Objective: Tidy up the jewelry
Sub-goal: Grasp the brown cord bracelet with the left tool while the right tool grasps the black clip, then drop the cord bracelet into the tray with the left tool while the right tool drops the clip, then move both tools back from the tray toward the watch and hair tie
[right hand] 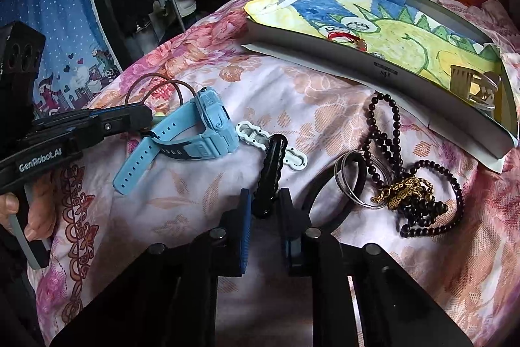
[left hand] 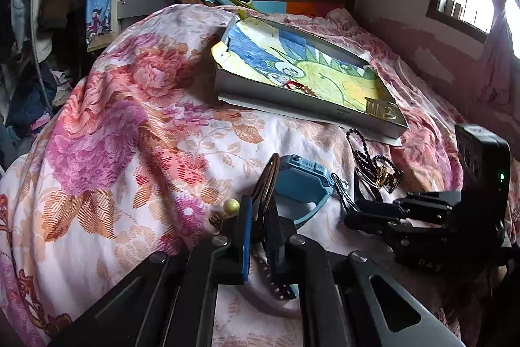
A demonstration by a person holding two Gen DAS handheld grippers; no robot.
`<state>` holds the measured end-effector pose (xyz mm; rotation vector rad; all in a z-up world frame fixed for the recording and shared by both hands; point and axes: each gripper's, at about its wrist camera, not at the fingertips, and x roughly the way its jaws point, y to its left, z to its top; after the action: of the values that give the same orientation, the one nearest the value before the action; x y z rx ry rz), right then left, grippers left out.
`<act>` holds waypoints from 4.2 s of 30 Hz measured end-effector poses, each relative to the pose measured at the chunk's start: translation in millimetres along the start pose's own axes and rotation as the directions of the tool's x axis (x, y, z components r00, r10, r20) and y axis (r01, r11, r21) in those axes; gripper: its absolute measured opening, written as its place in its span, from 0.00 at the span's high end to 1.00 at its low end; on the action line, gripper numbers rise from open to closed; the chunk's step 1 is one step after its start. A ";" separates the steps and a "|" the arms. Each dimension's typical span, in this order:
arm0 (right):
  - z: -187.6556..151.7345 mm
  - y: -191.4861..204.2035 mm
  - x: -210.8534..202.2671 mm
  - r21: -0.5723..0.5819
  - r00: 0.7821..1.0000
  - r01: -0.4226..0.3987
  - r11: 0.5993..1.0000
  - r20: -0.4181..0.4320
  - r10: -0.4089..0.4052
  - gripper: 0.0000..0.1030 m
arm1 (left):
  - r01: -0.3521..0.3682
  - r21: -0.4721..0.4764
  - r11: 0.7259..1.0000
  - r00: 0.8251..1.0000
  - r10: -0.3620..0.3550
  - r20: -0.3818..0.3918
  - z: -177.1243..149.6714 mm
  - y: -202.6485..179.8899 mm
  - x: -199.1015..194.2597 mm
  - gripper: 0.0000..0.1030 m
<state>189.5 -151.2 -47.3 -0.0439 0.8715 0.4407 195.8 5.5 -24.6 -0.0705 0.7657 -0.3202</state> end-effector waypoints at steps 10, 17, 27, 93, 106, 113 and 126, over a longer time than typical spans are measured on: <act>-1.4 3.1 -21.1 -0.019 0.993 0.024 1.000 0.116 -0.022 0.87 | -0.038 -0.047 0.998 0.996 0.042 0.075 3.4 8.4 -12.4 0.97; 10.9 -7.7 -39.0 0.007 0.980 0.039 0.999 0.193 -0.040 0.87 | -0.002 -0.055 0.998 0.995 0.008 0.099 18.4 4.1 -15.7 0.97; 58.5 -71.4 -50.2 0.147 0.935 0.137 0.979 0.307 -0.177 0.86 | 0.080 -0.031 0.996 0.979 -0.072 0.193 101.8 -25.6 0.8 0.97; -11.6 28.3 -225.8 0.157 0.695 0.303 0.940 0.638 -0.331 0.03 | -0.109 -0.081 0.991 0.892 0.133 0.431 34.2 -43.7 -128.1 0.00; -71.0 38.3 -238.8 0.164 0.784 0.338 0.927 0.496 -0.373 0.02 | -0.150 -0.069 0.986 0.931 0.164 0.326 -42.0 -36.3 -149.5 0.00; -80.0 16.8 -213.1 0.203 0.856 0.334 0.920 0.343 -0.387 0.02 | -0.163 -0.046 0.986 0.959 0.169 0.228 -64.4 -36.7 -133.6 0.00; -68.3 -6.8 -151.3 0.154 0.942 0.274 0.949 0.158 -0.298 0.02 | -0.170 -0.059 0.984 0.979 0.176 0.104 -61.0 -19.9 -86.1 0.00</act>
<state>57.6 -225.8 20.6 -0.0107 0.7005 0.1112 90.4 16.5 -7.4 -0.0674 0.6666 -0.1302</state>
